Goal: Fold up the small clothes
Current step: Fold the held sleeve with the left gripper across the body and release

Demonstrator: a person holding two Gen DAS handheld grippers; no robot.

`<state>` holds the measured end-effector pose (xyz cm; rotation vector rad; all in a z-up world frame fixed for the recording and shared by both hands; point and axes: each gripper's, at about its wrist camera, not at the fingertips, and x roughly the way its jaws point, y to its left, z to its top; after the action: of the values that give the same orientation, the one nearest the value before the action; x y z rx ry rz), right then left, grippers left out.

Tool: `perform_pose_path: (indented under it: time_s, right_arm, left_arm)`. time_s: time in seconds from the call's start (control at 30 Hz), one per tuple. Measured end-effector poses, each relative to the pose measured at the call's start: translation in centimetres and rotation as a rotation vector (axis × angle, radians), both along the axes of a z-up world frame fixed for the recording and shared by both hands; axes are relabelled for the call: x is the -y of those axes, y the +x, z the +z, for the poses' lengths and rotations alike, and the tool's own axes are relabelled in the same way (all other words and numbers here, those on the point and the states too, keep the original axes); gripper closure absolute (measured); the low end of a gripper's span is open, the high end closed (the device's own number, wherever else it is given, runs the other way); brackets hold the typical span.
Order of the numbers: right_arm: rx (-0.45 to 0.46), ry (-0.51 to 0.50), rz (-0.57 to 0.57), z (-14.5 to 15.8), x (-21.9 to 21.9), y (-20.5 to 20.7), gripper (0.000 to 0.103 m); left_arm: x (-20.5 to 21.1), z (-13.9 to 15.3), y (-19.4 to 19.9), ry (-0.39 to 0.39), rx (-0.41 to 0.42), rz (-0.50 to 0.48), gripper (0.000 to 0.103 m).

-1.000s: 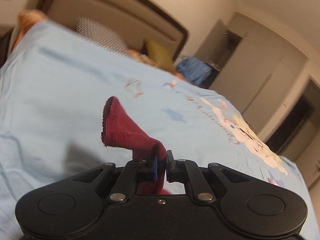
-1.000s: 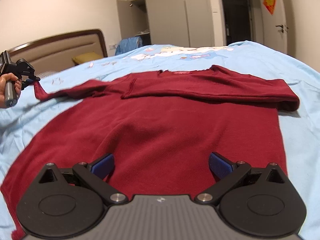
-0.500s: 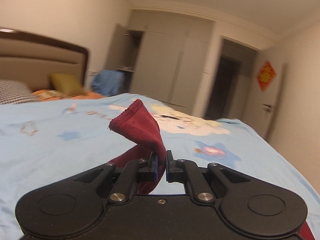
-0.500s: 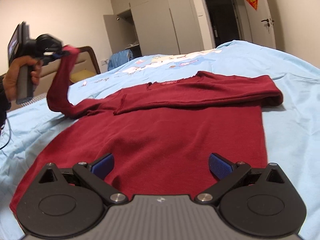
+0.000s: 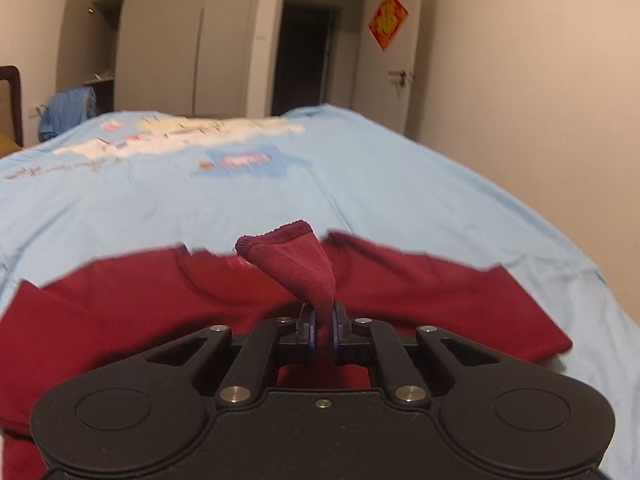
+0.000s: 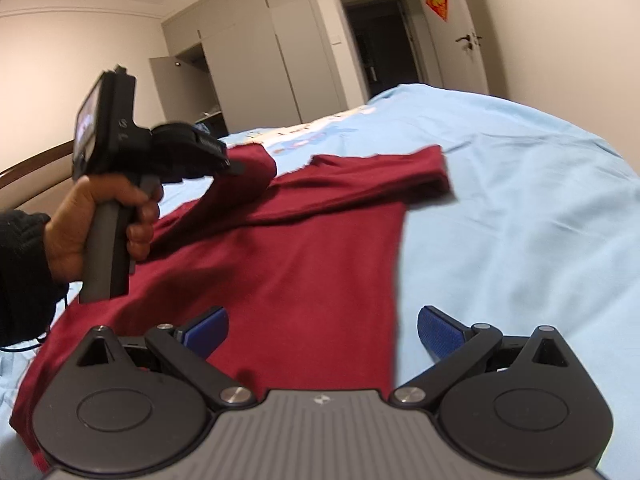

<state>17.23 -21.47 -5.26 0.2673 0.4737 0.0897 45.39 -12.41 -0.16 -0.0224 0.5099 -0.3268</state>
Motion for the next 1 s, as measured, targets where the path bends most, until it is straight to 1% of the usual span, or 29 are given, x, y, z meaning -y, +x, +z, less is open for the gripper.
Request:
perform_pose_path:
  time_s: [0.07, 0.17, 0.2, 0.23, 0.27, 0.3, 0.33, 0.37, 0.43, 0.47, 0.53, 0.63, 0.7, 0.8, 0.9, 1.0]
  right_arm:
    - [-0.003, 0.007, -0.013, -0.4, 0.5, -0.7, 0.000]
    - [0.009, 0.020, -0.020, -0.8, 0.7, -1.4, 0.000]
    - [0.012, 0.018, -0.023, -0.8, 0.7, -1.4, 0.000]
    - [0.012, 0.012, -0.025, -0.8, 0.6, -1.5, 0.000]
    - [0.010, 0.003, -0.026, -0.9, 0.6, -1.5, 0.000]
    - [0.010, -0.007, -0.027, -0.9, 0.4, -1.5, 0.000]
    - [0.009, -0.015, -0.027, -0.9, 0.3, -1.5, 0.000]
    - [0.009, -0.019, -0.027, -0.9, 0.2, -1.4, 0.000]
    - [0.008, -0.020, -0.027, -0.9, 0.1, -1.3, 0.000]
    - [0.007, -0.023, -0.028, -1.0, 0.0, -1.3, 0.000]
    - [0.002, -0.034, -0.029, -1.0, -0.2, -1.2, 0.000]
    - [-0.007, -0.075, -0.032, -1.2, -0.7, -1.1, 0.000]
    - [-0.011, -0.109, -0.036, -1.3, -1.2, -1.0, 0.000]
    - [-0.020, -0.138, -0.036, -1.2, -1.6, -0.8, 0.000]
    - [-0.030, -0.111, -0.038, -0.8, -1.1, -0.4, 0.000]
    - [-0.035, -0.040, -0.046, 0.2, -0.1, 0.7, 0.000]
  left_arm:
    - [0.3, -0.9, -0.5, 0.011, -0.023, -0.030, 0.092]
    - [0.2, -1.3, -1.0, 0.002, -0.052, -0.097, 0.080]
    - [0.2, -1.1, -1.1, -0.003, -0.059, -0.121, 0.069]
    - [0.3, -1.0, -1.2, -0.005, -0.065, -0.137, 0.053]
    - [0.2, -0.9, -1.6, -0.009, -0.061, -0.144, 0.046]
    - [0.1, -0.7, -2.0, -0.014, -0.052, -0.146, 0.035]
    - [-0.2, -0.4, -2.3, -0.018, -0.043, -0.147, 0.029]
    - [-0.5, -0.2, -2.6, -0.019, -0.038, -0.145, 0.027]
    - [-1.7, 0.3, -3.3, -0.016, -0.034, -0.118, 0.019]
    - [-2.5, 0.4, -3.6, -0.015, -0.032, -0.098, 0.016]
    - [-4.4, 1.0, -5.0, -0.009, -0.020, -0.047, 0.007]
    - [-7.9, 0.9, -6.3, 0.021, -0.011, 0.045, 0.004]
    - [-10.4, 0.5, -7.3, 0.062, -0.008, 0.116, 0.003]
    - [-13.9, -0.3, -8.8, 0.152, -0.007, 0.211, 0.002]
    - [-16.5, -1.3, -9.7, 0.261, -0.002, 0.286, 0.002]
    - [-18.2, -2.3, -9.6, 0.320, -0.002, 0.327, 0.002]
